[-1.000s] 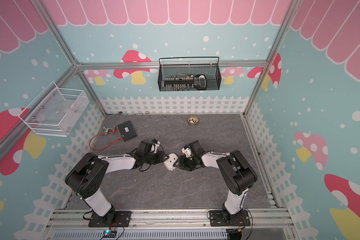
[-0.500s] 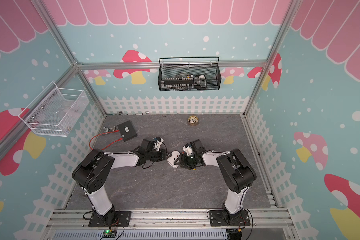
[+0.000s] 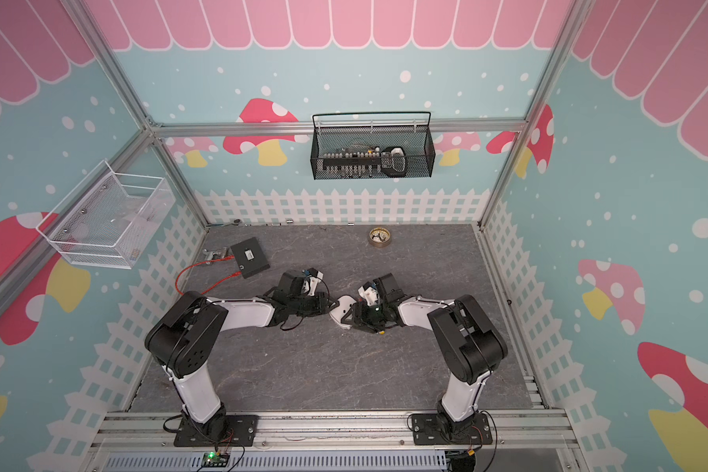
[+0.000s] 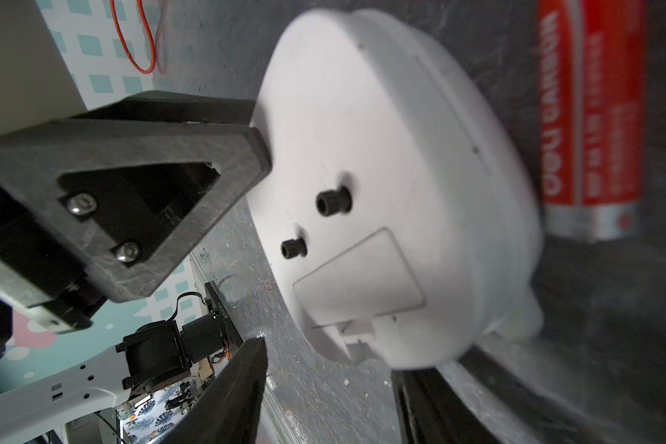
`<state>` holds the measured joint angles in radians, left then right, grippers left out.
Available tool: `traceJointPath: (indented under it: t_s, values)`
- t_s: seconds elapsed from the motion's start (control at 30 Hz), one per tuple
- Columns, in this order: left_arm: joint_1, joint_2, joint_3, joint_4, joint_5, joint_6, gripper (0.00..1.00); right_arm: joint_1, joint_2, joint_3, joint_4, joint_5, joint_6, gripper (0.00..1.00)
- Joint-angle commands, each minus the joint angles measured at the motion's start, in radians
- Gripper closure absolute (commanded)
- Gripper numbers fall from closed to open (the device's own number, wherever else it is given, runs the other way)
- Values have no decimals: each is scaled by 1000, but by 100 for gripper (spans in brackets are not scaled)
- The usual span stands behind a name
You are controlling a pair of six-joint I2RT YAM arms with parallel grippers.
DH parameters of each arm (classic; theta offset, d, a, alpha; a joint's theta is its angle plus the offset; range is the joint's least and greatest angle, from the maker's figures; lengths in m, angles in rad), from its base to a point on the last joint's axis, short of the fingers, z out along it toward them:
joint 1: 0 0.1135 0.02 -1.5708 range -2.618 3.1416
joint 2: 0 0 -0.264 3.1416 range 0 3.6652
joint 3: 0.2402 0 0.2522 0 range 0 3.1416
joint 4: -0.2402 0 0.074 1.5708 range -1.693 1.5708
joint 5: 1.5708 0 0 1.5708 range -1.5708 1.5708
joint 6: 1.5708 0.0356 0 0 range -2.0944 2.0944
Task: Remove the battery from the alarm
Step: Adjust the alarm at the center of the board.
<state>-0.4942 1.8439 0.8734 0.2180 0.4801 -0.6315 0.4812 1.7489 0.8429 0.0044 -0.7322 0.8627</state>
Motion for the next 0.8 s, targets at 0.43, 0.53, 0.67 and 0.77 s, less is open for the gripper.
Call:
traceJointPath:
  t_s: [0.43,0.53,0.67,0.77]
  values:
    - [-28,64,-22,-112,-9,27,64,36,36,-32,111,-45,65,43]
    - [-33,67,-21,-111,-8,29,64,40,41,-14,119,-49,69,43]
    - [-38,69,-26,-107,-8,27,64,58,70,31,143,-53,84,43]
    - [-37,61,-31,-105,-15,26,64,90,114,77,168,-60,104,43]
